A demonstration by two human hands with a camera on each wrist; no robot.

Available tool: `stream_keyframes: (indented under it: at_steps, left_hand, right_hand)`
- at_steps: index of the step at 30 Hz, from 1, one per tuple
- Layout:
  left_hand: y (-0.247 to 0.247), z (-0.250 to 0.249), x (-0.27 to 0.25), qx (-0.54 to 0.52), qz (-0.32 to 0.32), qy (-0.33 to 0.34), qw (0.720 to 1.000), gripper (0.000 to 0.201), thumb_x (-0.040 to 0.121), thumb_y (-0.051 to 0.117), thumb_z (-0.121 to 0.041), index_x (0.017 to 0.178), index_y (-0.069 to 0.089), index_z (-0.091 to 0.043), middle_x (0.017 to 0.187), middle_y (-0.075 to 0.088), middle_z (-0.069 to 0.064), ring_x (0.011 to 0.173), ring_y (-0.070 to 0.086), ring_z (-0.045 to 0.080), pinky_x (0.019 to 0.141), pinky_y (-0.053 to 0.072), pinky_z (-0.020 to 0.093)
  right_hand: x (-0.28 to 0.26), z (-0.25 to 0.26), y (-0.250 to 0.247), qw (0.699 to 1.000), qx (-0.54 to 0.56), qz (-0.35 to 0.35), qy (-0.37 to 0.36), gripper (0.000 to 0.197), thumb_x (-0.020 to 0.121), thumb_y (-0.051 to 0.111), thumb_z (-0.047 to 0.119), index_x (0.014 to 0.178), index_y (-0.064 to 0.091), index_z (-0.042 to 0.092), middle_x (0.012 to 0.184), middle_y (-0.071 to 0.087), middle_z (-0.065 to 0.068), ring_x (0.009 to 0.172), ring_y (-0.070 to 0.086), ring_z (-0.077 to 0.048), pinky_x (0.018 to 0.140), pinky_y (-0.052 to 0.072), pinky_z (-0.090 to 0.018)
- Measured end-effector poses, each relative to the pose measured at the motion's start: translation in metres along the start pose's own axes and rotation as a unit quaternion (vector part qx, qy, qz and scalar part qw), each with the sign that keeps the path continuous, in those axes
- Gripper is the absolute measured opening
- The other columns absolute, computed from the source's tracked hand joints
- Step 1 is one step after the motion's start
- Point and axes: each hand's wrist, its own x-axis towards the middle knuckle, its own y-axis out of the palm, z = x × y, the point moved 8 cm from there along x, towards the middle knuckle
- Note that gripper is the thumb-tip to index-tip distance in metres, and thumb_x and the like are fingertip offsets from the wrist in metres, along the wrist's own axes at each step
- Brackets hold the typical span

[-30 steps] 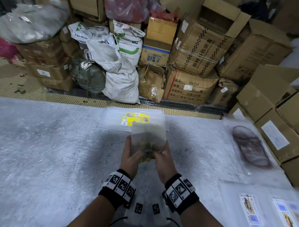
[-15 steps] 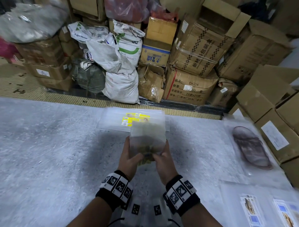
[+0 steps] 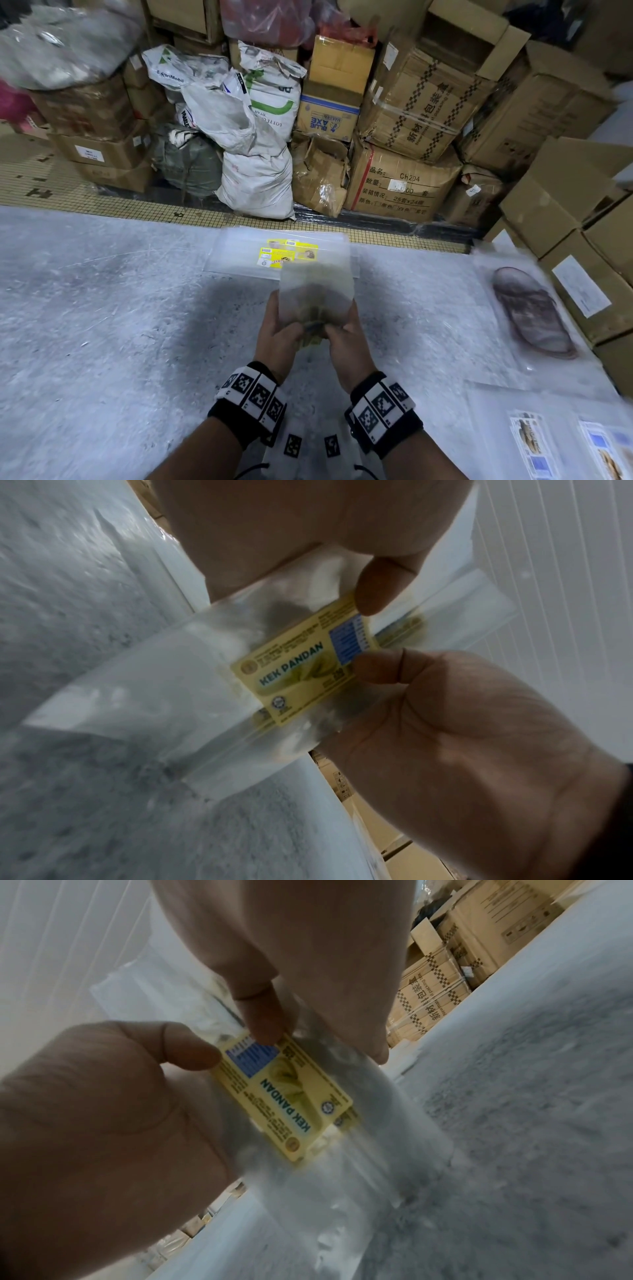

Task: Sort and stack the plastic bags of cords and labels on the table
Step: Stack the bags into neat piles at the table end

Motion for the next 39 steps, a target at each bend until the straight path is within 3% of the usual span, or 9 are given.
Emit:
stream_keyframes:
  at_steps: [6,11,18,21,23,26,31,36,39]
  left_hand:
    - [-0.012,0.006,0.009,0.055,-0.02,-0.01,0.998,0.05,0.059,0.05,-0.001,0.104,0.057,-0.022,0.091,0.068,0.0,0.082,0.065,0.013,0.066,0.055,0.028]
    - [-0.013,0.006,0.012,0.063,-0.005,-0.019,0.998,0.043,0.063,0.052,-0.001,0.102,0.058,-0.016,0.093,0.068,0.004,0.084,0.065,0.013,0.069,0.056,0.027]
    - [-0.015,0.003,0.017,0.164,0.035,-0.034,0.985,0.038,0.085,0.058,0.006,0.111,0.055,-0.022,0.096,0.07,0.0,0.089,0.066,0.011,0.078,0.055,0.032]
    - [-0.016,0.008,0.017,0.181,0.064,-0.067,0.979,0.036,0.089,0.055,0.011,0.109,0.053,-0.018,0.095,0.067,0.008,0.08,0.066,0.009,0.073,0.055,0.029]
    - [-0.018,0.014,0.012,0.172,0.054,-0.101,0.978,0.029,0.084,0.062,0.0,0.104,0.052,-0.019,0.094,0.064,0.01,0.078,0.065,0.01,0.072,0.054,0.03]
    - [-0.024,0.03,-0.001,0.135,0.016,-0.16,0.978,0.043,0.066,0.062,-0.019,0.107,0.051,-0.015,0.108,0.064,0.02,0.096,0.065,0.03,0.087,0.052,0.051]
    - [-0.044,0.059,-0.009,0.106,-0.046,-0.198,0.973,0.053,0.063,0.062,-0.016,0.115,0.055,-0.007,0.111,0.065,0.026,0.1,0.065,0.043,0.088,0.05,0.064]
    - [-0.056,0.07,-0.014,0.054,-0.088,-0.227,0.968,0.045,0.077,0.065,-0.008,0.12,0.054,-0.002,0.112,0.065,0.031,0.095,0.067,0.047,0.083,0.051,0.068]
    - [-0.063,0.068,-0.012,0.007,-0.146,-0.227,0.963,0.032,0.09,0.056,0.001,0.122,0.053,-0.003,0.11,0.066,0.03,0.095,0.067,0.046,0.082,0.053,0.065]
  right_hand:
    - [0.002,-0.005,-0.005,0.999,-0.05,0.003,0.001,0.053,0.088,0.038,-0.02,0.117,0.05,0.024,0.113,0.062,-0.006,0.097,0.062,-0.016,0.08,0.055,-0.033]
    - [0.005,-0.007,-0.005,0.997,-0.078,0.007,-0.003,0.047,0.092,0.044,-0.013,0.116,0.051,0.027,0.117,0.062,-0.008,0.105,0.061,-0.022,0.089,0.054,-0.045]
    - [0.017,-0.005,-0.009,0.995,-0.091,0.035,0.036,0.039,0.096,0.046,-0.01,0.116,0.053,0.022,0.109,0.067,-0.003,0.1,0.066,-0.017,0.085,0.057,-0.034]
    - [0.018,-0.018,-0.014,0.993,-0.061,0.037,0.092,0.036,0.094,0.048,-0.012,0.119,0.057,0.013,0.115,0.069,-0.015,0.108,0.066,-0.031,0.094,0.055,-0.049]
    - [0.016,-0.029,-0.016,0.991,-0.043,0.031,0.124,0.036,0.092,0.05,-0.013,0.119,0.059,0.009,0.116,0.069,-0.019,0.11,0.065,-0.038,0.097,0.052,-0.056]
    - [0.009,-0.038,-0.017,0.987,-0.046,0.025,0.153,0.034,0.09,0.051,-0.014,0.111,0.063,0.009,0.107,0.072,-0.016,0.096,0.07,-0.031,0.089,0.057,-0.051]
    - [0.0,-0.053,-0.019,0.98,-0.033,0.027,0.193,0.032,0.091,0.054,-0.012,0.119,0.059,0.001,0.107,0.071,-0.017,0.084,0.072,-0.024,0.067,0.059,-0.035]
    - [-0.01,-0.056,-0.023,0.977,-0.065,0.055,0.198,0.024,0.097,0.062,0.016,0.116,0.061,0.002,0.109,0.073,-0.018,0.098,0.071,-0.033,0.091,0.056,-0.05]
    - [-0.021,-0.064,-0.03,0.97,-0.054,0.065,0.227,0.051,0.086,0.07,0.049,0.113,0.071,0.006,0.11,0.073,-0.017,0.107,0.068,-0.036,0.101,0.049,-0.055]
